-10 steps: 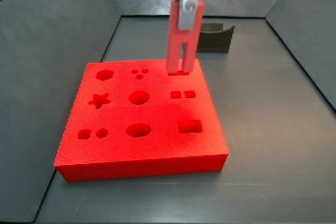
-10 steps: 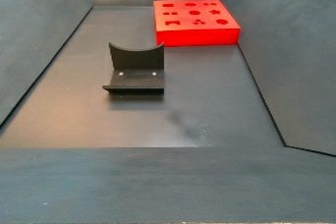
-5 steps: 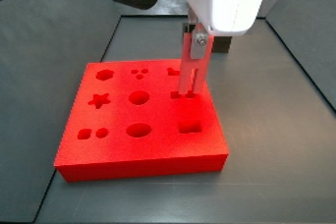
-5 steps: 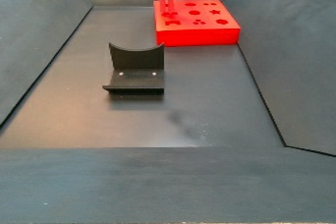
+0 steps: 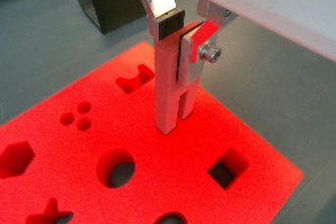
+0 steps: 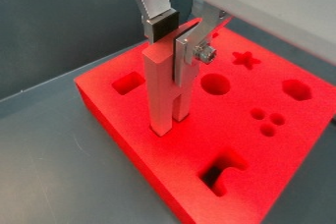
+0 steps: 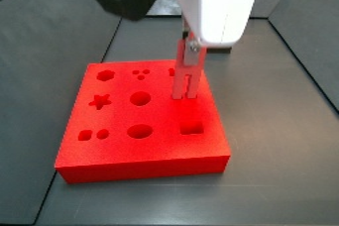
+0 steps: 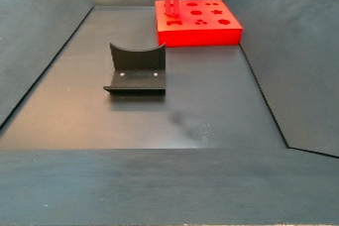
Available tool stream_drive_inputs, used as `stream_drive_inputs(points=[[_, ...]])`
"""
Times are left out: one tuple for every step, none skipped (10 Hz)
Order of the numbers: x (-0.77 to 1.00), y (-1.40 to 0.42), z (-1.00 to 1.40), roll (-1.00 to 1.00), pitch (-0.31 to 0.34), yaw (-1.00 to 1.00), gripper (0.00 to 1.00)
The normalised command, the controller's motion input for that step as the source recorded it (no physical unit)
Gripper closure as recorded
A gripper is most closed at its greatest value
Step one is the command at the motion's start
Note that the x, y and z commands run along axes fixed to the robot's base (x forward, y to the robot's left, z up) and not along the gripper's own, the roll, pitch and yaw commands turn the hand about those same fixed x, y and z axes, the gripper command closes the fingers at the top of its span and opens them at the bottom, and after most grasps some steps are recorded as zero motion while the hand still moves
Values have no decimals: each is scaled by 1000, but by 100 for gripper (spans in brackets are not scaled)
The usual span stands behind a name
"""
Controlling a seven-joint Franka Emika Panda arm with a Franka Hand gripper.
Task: Pick up the double-square object. Move up. Move to above the board. Insert the double-square object.
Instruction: Insert the double-square object.
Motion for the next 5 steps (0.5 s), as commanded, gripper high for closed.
stream_drive_inputs(points=[[249,-114,-440,-20,-116,0,100],[303,-46,-406,-27,-113,0,100],[200,-43,-414,-7,-107,0,100],[0,0,-89,0,0,-54,100],[0,0,0,7,0,0,100]])
